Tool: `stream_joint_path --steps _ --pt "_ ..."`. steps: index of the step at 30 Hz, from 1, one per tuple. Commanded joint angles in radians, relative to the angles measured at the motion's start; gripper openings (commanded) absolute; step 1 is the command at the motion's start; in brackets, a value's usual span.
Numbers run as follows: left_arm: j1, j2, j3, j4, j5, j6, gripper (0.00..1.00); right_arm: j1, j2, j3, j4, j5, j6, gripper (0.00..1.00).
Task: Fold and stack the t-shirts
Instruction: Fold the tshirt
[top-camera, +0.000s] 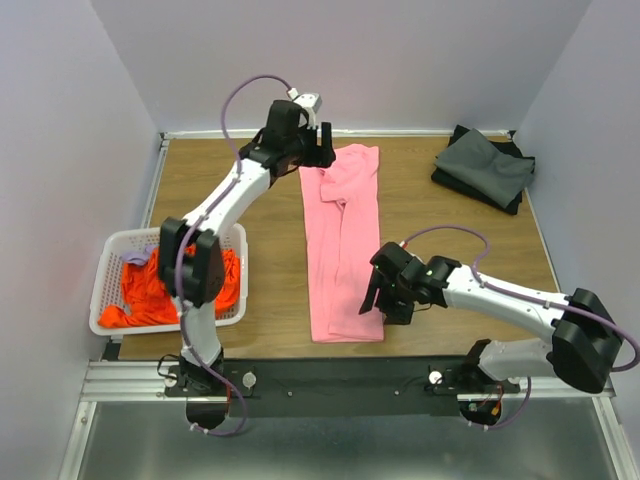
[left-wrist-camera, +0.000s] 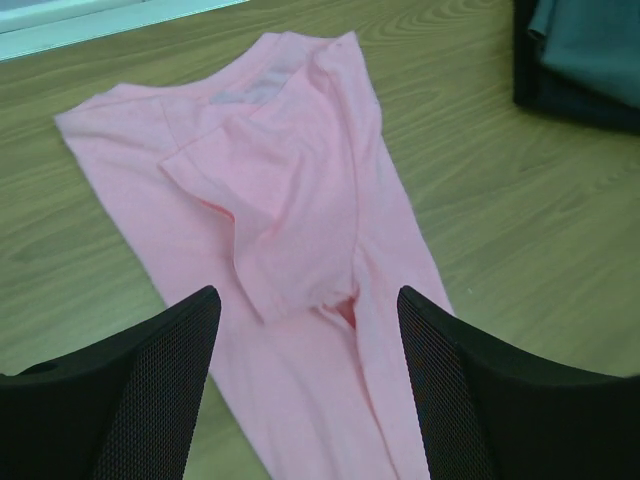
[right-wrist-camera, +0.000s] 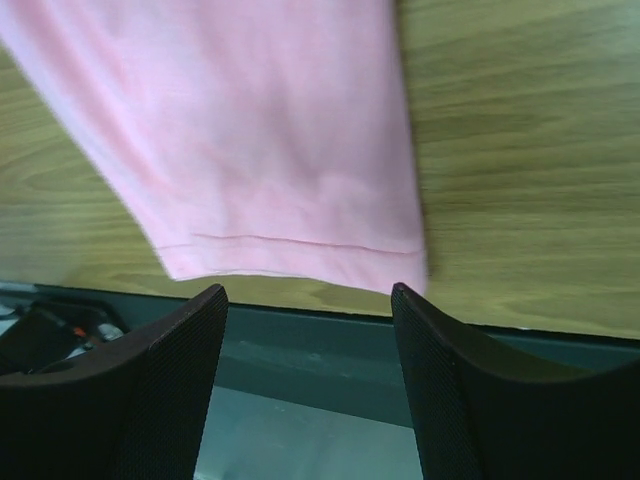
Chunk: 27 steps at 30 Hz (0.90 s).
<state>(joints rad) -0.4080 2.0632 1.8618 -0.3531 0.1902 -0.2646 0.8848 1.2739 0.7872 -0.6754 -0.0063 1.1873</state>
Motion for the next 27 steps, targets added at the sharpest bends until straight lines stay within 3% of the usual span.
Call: stream_joint_path --steps 1,2,5,11,18,27 --pt "-0.055 -0.271 -0.283 0.008 -0.069 -0.080 0.79 0.009 0.008 -0.028 -0.092 0.065 -0.008 0.74" --pt "-0.072 -0.372 -0.429 0.023 -0.093 -0.119 0.79 0.011 0.031 -0.017 -0.095 0.066 -0.030 0.74" --pt "-0.181 -0.553 -0.676 0.029 -0.150 -0.177 0.79 0.014 0.073 0.024 -0.098 0.072 -0.077 0.73" --pt "-0.340 -0.814 -0.978 -0.038 -0.182 -0.389 0.79 0.026 0.130 0.057 -0.107 0.092 -0.117 0.73" --pt "-0.492 -0.925 -1.133 -0.107 -0.215 -0.574 0.78 0.072 0.139 0.037 -0.108 0.088 -0.101 0.72" --pt "-0.629 -0.841 -1.184 -0.148 -0.216 -0.633 0.77 0.108 0.156 0.026 -0.105 0.095 -0.092 0.66"
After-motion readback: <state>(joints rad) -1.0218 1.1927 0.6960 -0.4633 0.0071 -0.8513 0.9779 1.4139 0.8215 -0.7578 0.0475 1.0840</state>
